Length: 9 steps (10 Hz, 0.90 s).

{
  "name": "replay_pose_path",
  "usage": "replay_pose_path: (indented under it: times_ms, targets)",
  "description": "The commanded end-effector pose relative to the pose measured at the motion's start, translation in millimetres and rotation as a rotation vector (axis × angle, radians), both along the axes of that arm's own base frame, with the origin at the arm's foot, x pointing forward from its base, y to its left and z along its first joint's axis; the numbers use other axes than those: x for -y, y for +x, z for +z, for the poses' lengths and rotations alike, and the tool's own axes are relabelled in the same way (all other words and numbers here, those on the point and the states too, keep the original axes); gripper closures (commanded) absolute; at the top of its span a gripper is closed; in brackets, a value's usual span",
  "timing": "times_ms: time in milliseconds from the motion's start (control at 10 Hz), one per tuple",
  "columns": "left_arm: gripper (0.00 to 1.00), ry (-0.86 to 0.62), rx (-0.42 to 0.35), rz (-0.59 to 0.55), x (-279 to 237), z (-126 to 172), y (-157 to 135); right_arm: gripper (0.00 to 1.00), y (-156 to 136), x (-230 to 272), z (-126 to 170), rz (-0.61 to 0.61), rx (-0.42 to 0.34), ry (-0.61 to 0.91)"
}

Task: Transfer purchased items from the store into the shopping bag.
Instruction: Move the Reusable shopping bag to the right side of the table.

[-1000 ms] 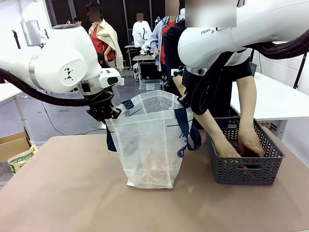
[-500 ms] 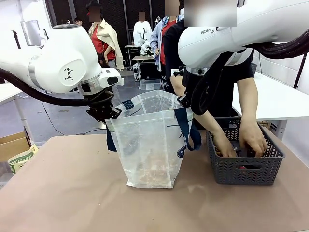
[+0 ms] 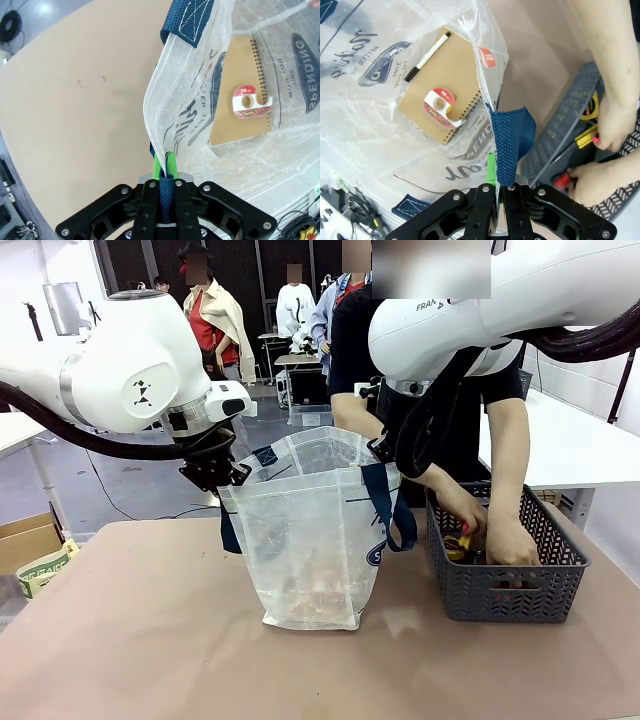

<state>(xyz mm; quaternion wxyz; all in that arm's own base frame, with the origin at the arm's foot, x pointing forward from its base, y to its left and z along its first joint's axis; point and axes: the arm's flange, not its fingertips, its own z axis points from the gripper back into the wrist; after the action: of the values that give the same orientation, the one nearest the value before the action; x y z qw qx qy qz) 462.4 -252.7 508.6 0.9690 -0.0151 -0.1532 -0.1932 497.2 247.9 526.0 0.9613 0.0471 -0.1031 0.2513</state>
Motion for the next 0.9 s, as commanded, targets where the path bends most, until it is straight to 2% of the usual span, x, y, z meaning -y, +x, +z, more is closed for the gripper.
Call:
replay_pose_path:
  times_ms: [0, 800]
  targets:
    - [1.00, -0.001, 0.001, 0.006, -3.0, 0.5, 0.6, 1.00, 0.9, 2.6, 0.5, -0.004, 0.001, -0.001]
    - [1.00, -0.001, 0.001, 0.006, -3.0, 0.5, 0.6, 1.00, 0.9, 2.6, 0.5, -0.004, 0.001, -0.001]
